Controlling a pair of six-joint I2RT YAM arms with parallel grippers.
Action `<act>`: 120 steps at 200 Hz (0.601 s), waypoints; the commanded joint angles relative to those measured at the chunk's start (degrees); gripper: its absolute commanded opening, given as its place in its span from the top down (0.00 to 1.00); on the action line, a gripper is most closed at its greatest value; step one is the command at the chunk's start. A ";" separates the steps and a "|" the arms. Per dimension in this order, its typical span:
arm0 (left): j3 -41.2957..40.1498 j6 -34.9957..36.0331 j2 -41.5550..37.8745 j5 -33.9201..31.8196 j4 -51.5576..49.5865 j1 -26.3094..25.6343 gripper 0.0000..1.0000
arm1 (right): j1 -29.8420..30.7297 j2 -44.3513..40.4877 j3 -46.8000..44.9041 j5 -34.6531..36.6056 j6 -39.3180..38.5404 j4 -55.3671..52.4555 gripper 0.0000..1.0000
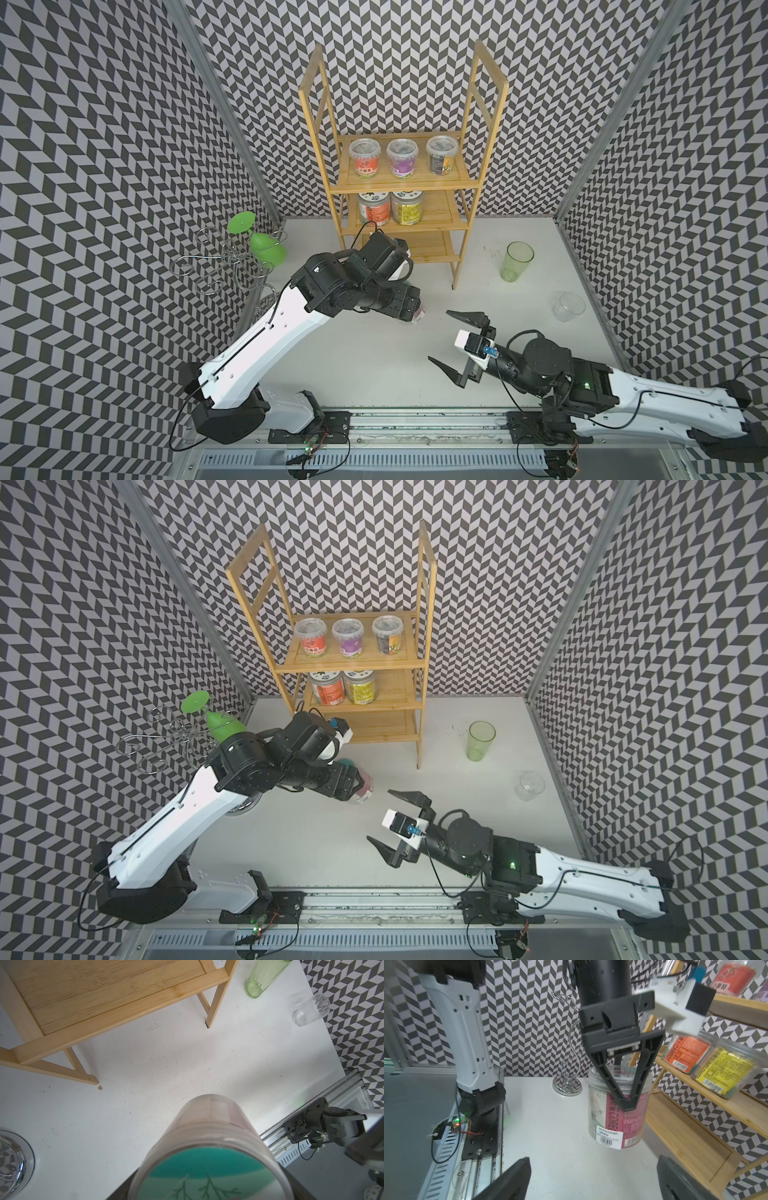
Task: Place the seed container on the shelf
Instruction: Pick up the seed jar at the center of the board.
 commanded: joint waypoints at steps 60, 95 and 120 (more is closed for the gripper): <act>0.97 3.40 -1.35 2.74 0.61 0.31 0.24 | -0.88 6.17 -2.29 6.23 6.08 18.09 0.01; 0.96 4.98 -1.75 3.14 0.65 0.31 0.22 | -3.11 8.20 -1.87 3.91 7.46 19.29 0.01; 1.31 5.70 -1.76 3.85 0.63 0.29 0.22 | -5.32 9.85 -1.26 1.73 7.80 19.55 0.01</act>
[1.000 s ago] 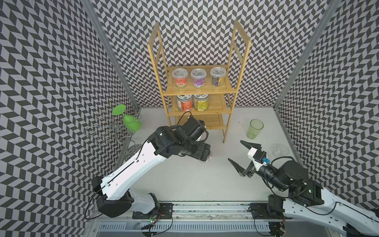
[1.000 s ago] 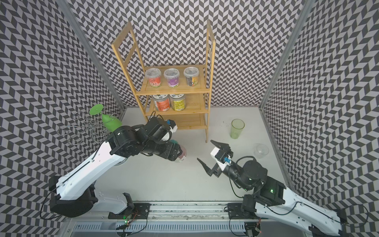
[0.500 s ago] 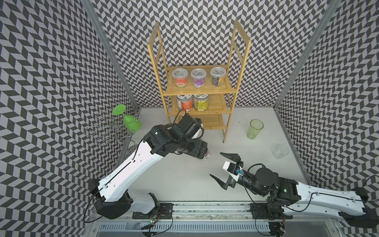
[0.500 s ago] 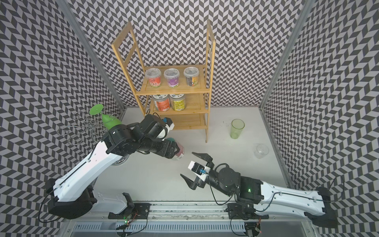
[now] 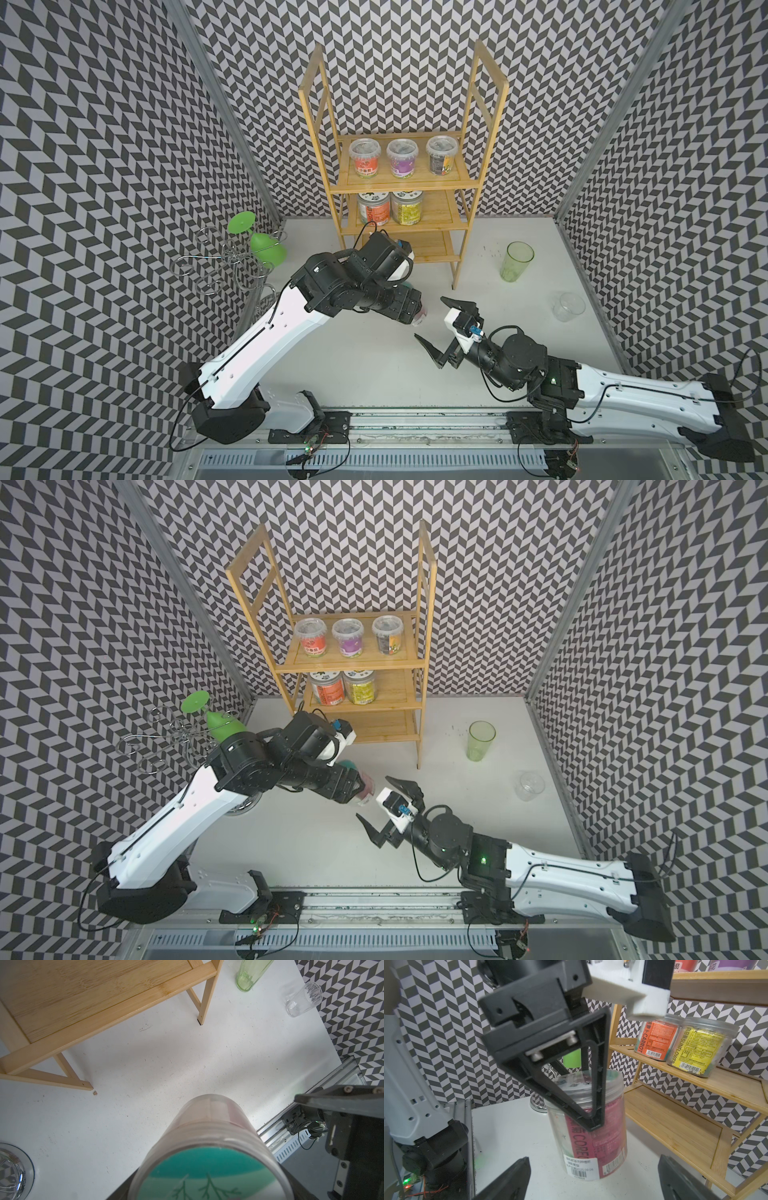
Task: Place the seed container on the shelf
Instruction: Pick up the seed jar at the center of the board.
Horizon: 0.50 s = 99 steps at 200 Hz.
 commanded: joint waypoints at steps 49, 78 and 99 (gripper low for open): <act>1.49 2.93 -1.60 1.95 0.58 0.19 0.22 | -3.50 5.81 3.51 -7.11 -0.24 3.75 0.00; 1.40 3.17 -1.55 2.62 0.67 0.11 0.22 | -4.51 7.48 4.20 -8.25 -0.88 4.80 0.01; 1.10 3.21 -1.64 2.70 0.61 0.08 0.23 | -5.29 8.20 4.42 -9.17 -1.16 5.61 0.01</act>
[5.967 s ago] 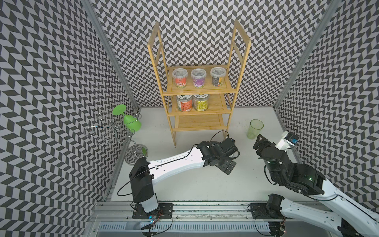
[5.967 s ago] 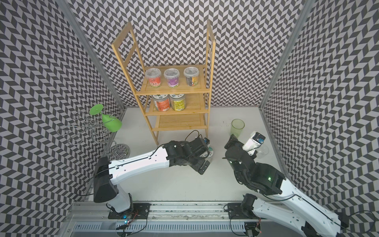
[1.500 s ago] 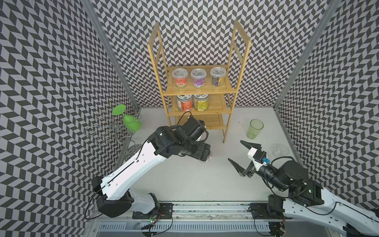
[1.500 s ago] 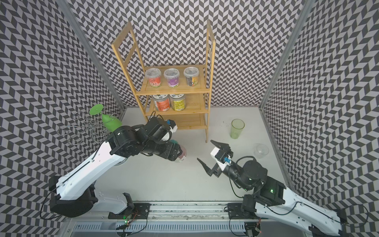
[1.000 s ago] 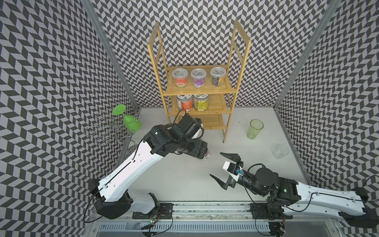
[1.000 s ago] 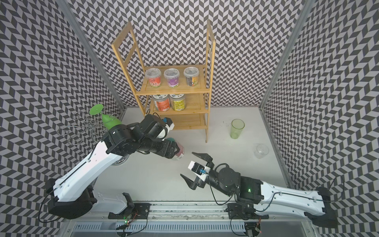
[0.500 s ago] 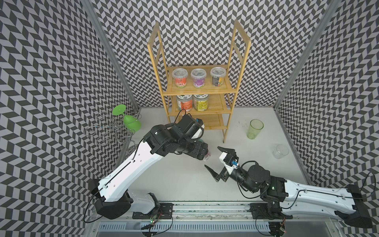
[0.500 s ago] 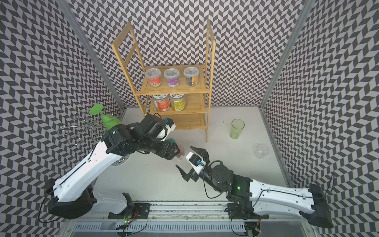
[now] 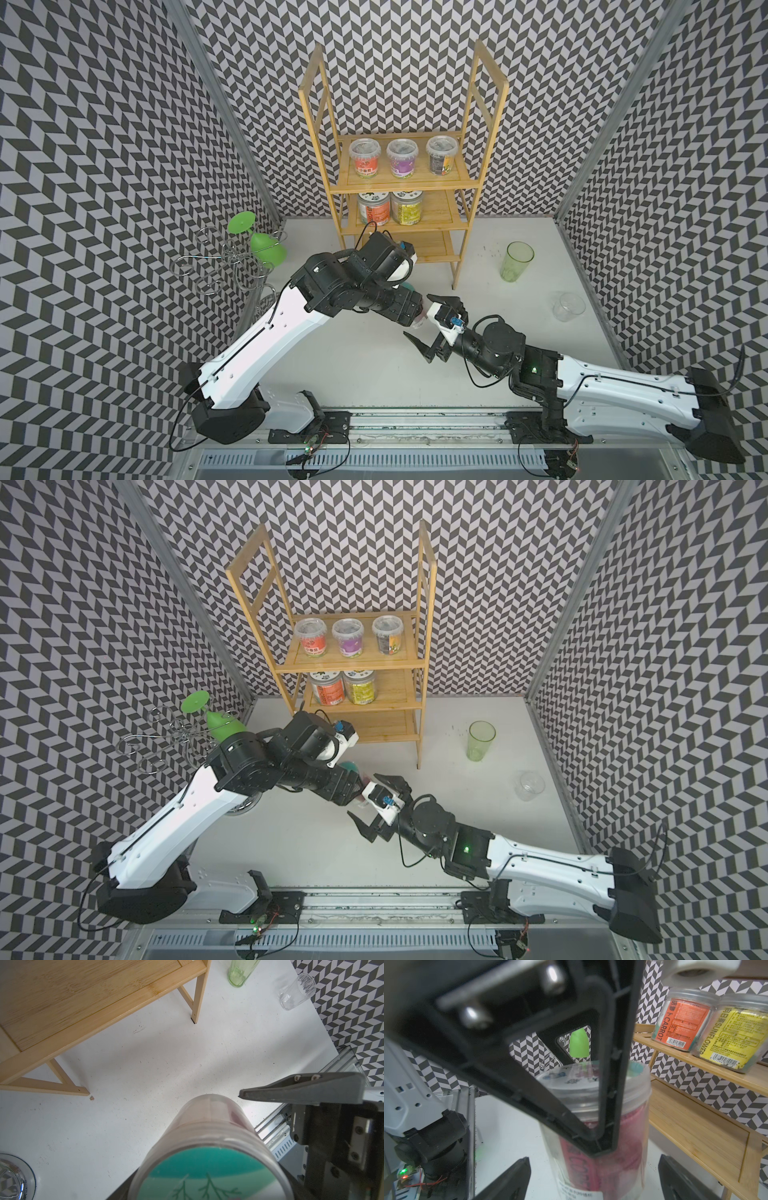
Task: Place the seed container on the shelf
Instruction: Pick up the seed jar at the center of the board.
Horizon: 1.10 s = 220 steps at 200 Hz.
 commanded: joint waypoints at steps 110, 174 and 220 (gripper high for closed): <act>0.92 1.21 -1.16 2.42 1.60 -1.88 0.22 | -5.83 4.83 2.38 -8.66 -1.93 8.29 0.01; 0.48 1.68 -1.13 3.53 1.77 -3.07 0.22 | -7.99 6.30 2.79 -10.76 -1.06 10.17 0.01; 1.87 3.36 -0.95 4.03 1.40 -4.53 0.20 | -9.78 6.65 3.36 -13.33 0.74 10.01 0.01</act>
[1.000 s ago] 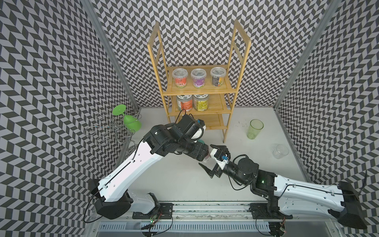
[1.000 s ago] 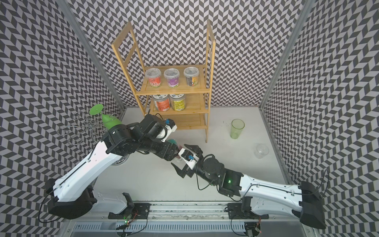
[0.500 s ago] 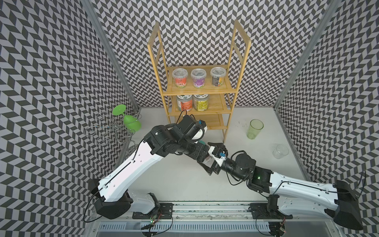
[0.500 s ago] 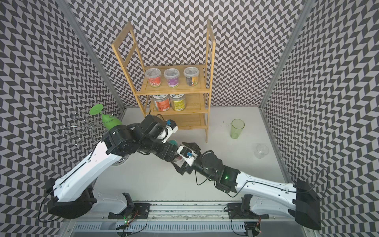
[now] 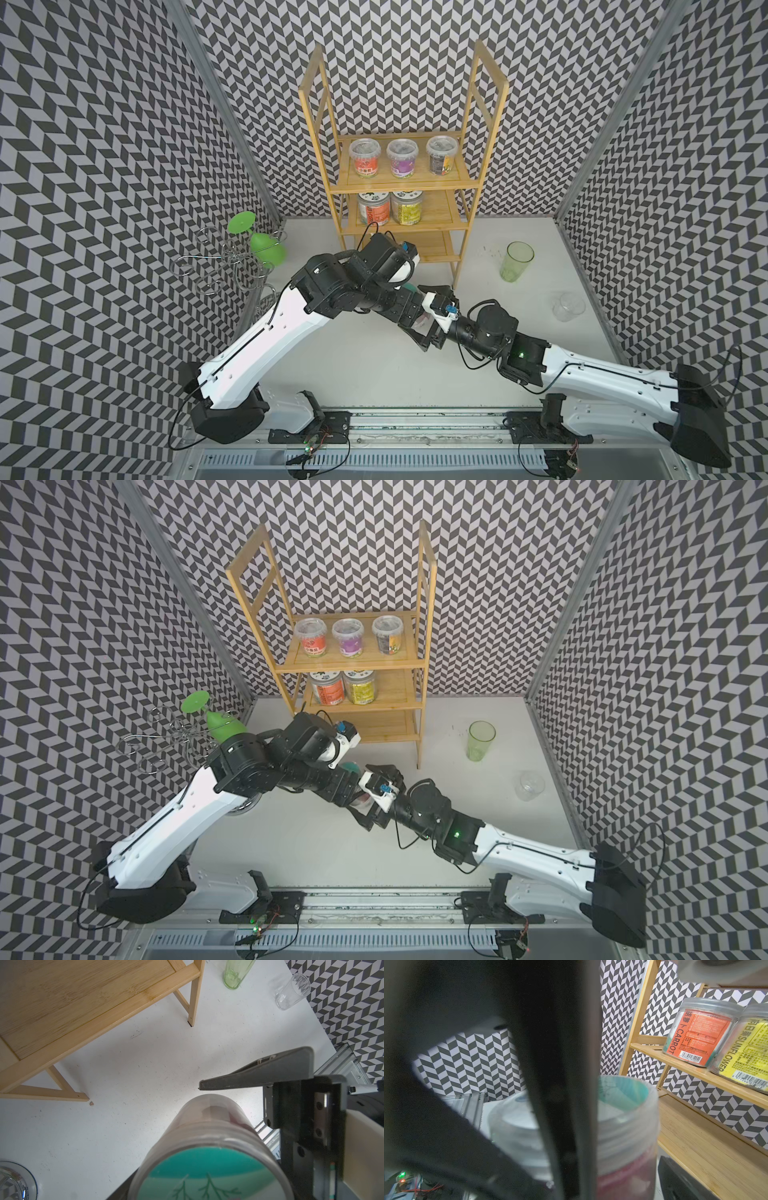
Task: Place the seed container on the shelf
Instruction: Pick up the seed jar at the center of the board.
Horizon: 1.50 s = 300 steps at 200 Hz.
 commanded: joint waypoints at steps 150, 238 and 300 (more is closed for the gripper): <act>-0.60 2.40 -0.58 -0.26 0.04 -9.52 0.16 | -4.41 0.29 3.64 -1.86 3.65 0.35 0.00; -4.18 0.89 -2.17 0.55 0.02 -6.87 0.16 | -4.59 -5.45 1.91 -3.21 1.56 2.14 0.01; -4.93 1.06 -1.87 1.11 0.04 -6.82 0.13 | -4.63 -6.24 2.89 -5.87 0.57 0.45 0.18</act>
